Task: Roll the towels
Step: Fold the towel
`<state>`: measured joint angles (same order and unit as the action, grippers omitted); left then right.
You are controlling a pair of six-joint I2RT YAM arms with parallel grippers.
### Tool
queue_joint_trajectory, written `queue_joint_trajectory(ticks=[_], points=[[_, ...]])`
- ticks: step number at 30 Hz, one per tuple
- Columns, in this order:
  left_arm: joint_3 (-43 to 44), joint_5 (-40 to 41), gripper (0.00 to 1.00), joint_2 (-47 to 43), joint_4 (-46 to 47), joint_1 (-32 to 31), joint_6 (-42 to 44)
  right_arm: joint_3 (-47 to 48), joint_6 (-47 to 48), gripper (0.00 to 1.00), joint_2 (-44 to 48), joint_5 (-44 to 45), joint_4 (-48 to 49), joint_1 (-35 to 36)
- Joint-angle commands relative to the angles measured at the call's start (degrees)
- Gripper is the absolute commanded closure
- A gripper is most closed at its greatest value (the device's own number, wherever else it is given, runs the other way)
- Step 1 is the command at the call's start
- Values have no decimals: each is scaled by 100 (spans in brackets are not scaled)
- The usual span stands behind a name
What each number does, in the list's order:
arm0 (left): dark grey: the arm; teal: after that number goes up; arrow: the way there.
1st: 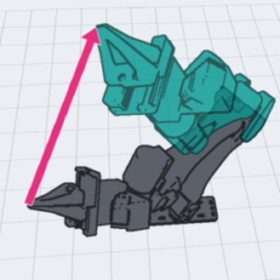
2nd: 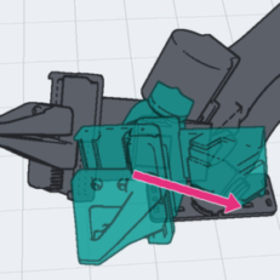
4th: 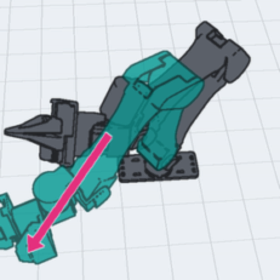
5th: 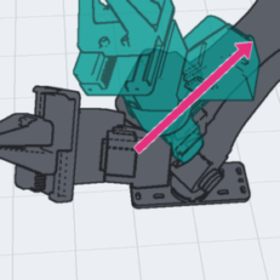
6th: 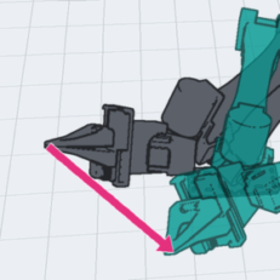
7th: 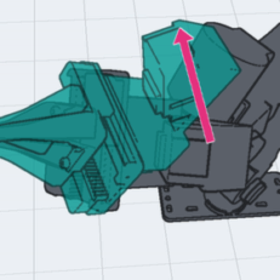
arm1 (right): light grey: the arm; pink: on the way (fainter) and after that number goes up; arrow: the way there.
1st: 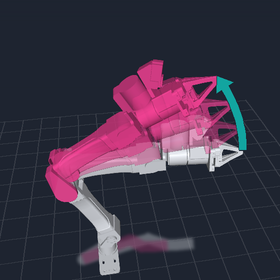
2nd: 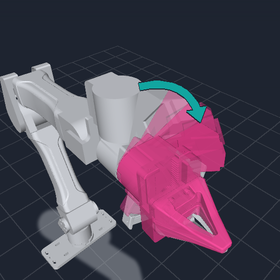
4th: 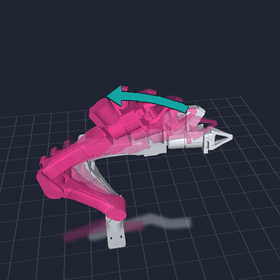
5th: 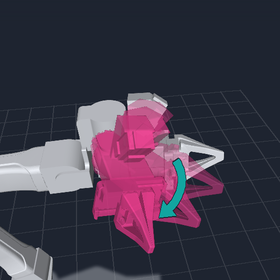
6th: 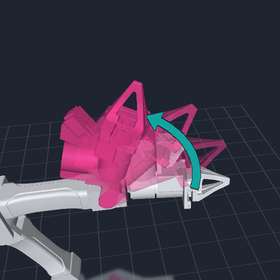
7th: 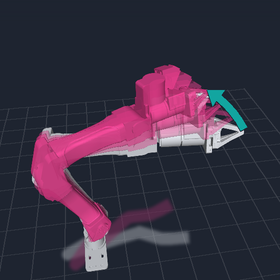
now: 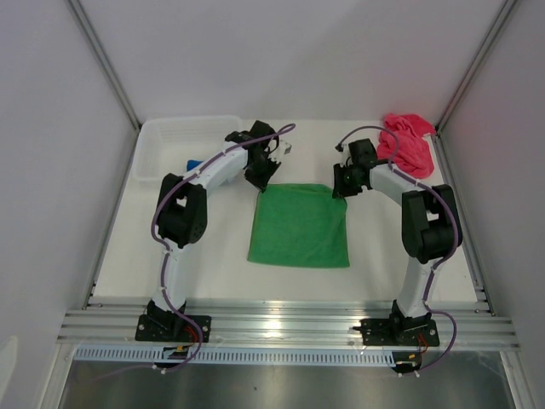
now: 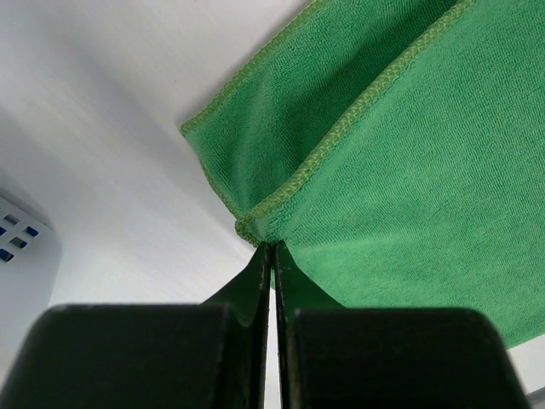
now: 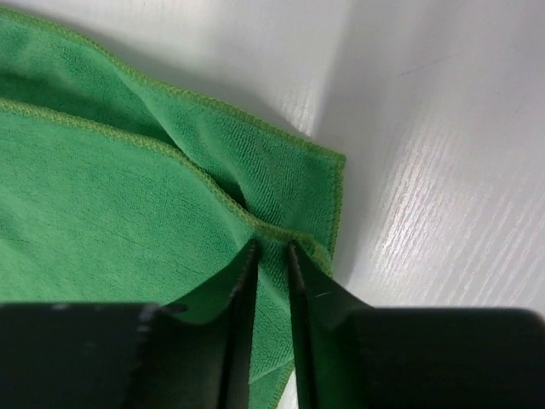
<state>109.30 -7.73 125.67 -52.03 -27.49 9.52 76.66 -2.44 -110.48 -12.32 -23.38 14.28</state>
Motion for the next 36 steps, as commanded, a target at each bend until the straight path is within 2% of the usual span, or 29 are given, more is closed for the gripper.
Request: queue_joint_trajectory(ticks=[1, 8, 15, 20, 23, 27, 36], points=[[22, -80, 99, -130, 88, -29, -11, -11, -73, 75, -9, -113, 149, 22], [48, -89, 99, -113, 88, -29, -11, -151, -108, 73, 158, -43, 167, 66], [74, -89, 99, -86, 79, -29, -3, -196, -81, 74, 167, 45, 210, 110], [74, -89, 99, -69, 88, -29, -11, -90, -38, 77, 52, 414, 237, 154], [74, -97, 99, -60, 70, -29, -11, -55, 50, 82, 26, 546, 246, 189], [65, -89, 99, -69, 61, -29, -20, -64, 121, 100, 61, 590, 246, 242], [48, -36, 99, -77, 70, -29, -11, -143, 86, 100, 412, 424, 254, 347]])
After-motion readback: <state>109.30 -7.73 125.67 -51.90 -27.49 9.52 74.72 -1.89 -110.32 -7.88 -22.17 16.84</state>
